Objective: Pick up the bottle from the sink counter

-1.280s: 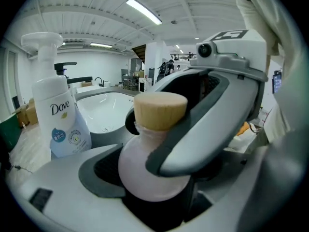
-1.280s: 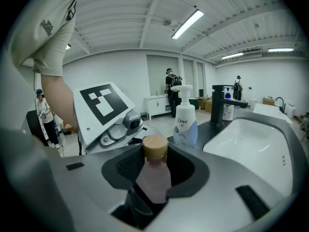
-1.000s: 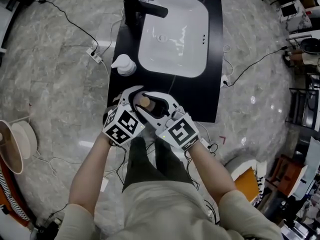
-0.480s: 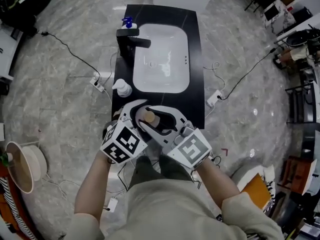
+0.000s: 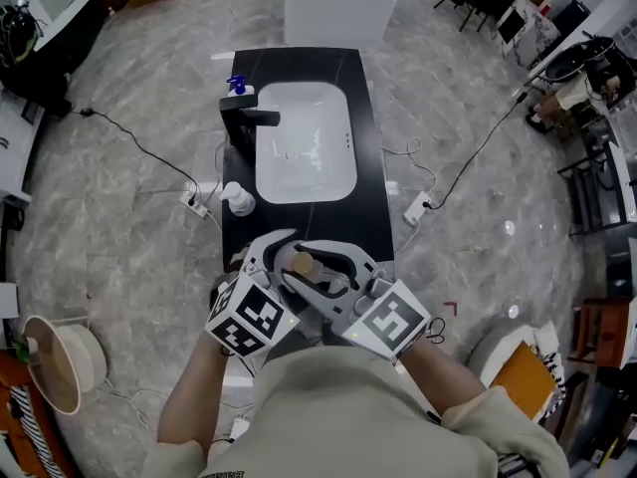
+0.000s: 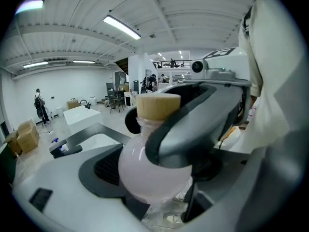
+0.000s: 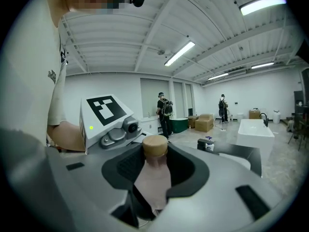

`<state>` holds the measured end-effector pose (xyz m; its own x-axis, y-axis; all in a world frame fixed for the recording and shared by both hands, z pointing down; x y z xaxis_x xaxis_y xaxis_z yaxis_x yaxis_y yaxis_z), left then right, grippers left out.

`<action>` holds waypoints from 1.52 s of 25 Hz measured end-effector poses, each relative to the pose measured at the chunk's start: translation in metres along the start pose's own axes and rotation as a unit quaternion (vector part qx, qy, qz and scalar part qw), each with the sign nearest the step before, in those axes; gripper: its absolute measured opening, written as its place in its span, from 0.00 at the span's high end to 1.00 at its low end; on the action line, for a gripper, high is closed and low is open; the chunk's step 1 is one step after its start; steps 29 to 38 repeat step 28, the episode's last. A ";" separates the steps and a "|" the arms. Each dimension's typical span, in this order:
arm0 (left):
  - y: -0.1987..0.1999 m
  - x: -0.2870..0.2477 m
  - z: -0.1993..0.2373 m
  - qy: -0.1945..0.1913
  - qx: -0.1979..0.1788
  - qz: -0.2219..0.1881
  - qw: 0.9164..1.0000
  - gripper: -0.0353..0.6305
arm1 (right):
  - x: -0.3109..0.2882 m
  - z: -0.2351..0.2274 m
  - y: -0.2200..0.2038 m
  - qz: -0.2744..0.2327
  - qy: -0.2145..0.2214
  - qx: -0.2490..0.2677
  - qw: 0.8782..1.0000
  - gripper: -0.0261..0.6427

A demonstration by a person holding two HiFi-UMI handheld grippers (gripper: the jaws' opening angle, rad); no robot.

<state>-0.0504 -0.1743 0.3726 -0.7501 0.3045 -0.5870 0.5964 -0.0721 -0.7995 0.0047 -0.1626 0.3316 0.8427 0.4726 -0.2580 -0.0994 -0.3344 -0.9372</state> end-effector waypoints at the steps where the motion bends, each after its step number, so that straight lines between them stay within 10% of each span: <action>1: 0.003 0.003 -0.004 -0.001 -0.001 -0.001 1.000 0.37 | 0.004 0.004 0.001 -0.002 -0.001 0.000 1.000 0.78; 38: -0.022 0.016 -0.051 -0.039 0.015 0.010 0.999 0.37 | 0.012 0.048 -0.029 0.035 -0.017 -0.027 0.999 0.78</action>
Point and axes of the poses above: the fingertips, and each gripper's own axes: x backward along the fingers, z to its left, y out of its top, the point moved 7 cm from there along x, backward along the fingers, and after that the axes turned 9 degrees about -x, right-handed, at the moved point
